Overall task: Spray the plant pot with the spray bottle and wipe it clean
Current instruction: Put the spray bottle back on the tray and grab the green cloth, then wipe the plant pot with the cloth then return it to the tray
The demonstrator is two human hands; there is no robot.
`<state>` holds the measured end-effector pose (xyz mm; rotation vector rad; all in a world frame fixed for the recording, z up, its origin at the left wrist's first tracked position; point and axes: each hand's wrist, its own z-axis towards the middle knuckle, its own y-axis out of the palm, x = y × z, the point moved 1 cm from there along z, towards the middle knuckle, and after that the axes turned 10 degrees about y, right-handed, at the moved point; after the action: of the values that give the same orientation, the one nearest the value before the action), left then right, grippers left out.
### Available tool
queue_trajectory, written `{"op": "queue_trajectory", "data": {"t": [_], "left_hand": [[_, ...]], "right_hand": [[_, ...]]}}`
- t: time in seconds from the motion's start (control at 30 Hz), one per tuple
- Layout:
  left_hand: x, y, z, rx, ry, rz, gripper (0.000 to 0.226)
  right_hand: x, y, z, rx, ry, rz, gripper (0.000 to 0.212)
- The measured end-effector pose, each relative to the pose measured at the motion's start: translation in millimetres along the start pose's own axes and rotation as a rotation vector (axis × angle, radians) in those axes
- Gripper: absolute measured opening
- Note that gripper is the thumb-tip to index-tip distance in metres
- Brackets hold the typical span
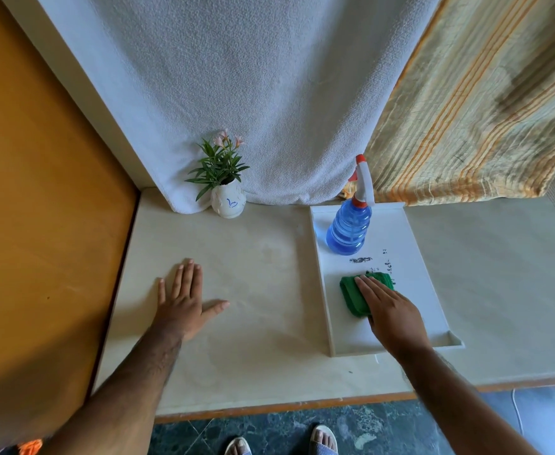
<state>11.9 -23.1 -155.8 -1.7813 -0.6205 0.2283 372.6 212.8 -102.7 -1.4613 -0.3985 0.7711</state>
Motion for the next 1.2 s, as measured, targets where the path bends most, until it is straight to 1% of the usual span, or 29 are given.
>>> {"op": "queue_trajectory", "data": {"t": [0.17, 0.3, 0.37, 0.43, 0.53, 0.63, 0.8, 1.07, 1.2], "left_hand": [[0, -1, 0, 0.007, 0.002, -0.007, 0.132], [-1, 0, 0, 0.008, 0.006, -0.006, 0.129], [-1, 1, -2, 0.027, 0.014, 0.001, 0.127], [0, 3, -6, 0.077, 0.028, 0.003, 0.125], [-1, 5, -9, 0.139, 0.056, -0.005, 0.121], [-1, 5, -8, 0.169, 0.08, -0.012, 0.117], [-2, 6, -10, 0.171, 0.103, 0.006, 0.117], [-2, 8, -10, 0.202, 0.075, 0.024, 0.113], [-3, 8, -10, 0.206, 0.079, 0.02, 0.113]], "right_hand": [[-6, -9, 8, -0.016, 0.049, 0.043, 0.068], [-29, -26, 21, 0.041, 0.108, 0.17, 0.06], [-55, -34, 32, 0.083, 0.053, 0.234, 0.059], [-84, -38, 46, 0.099, -0.052, 0.275, 0.061], [-124, -34, 71, 0.041, -0.156, 0.323, 0.062], [-154, -26, 100, 0.02, -0.154, 0.337, 0.059], [-185, -5, 139, 0.034, -0.188, 0.305, 0.051], [-211, 25, 184, 0.102, -0.211, 0.335, 0.054], [-221, 38, 196, 0.094, -0.19, 0.344, 0.053]]}}
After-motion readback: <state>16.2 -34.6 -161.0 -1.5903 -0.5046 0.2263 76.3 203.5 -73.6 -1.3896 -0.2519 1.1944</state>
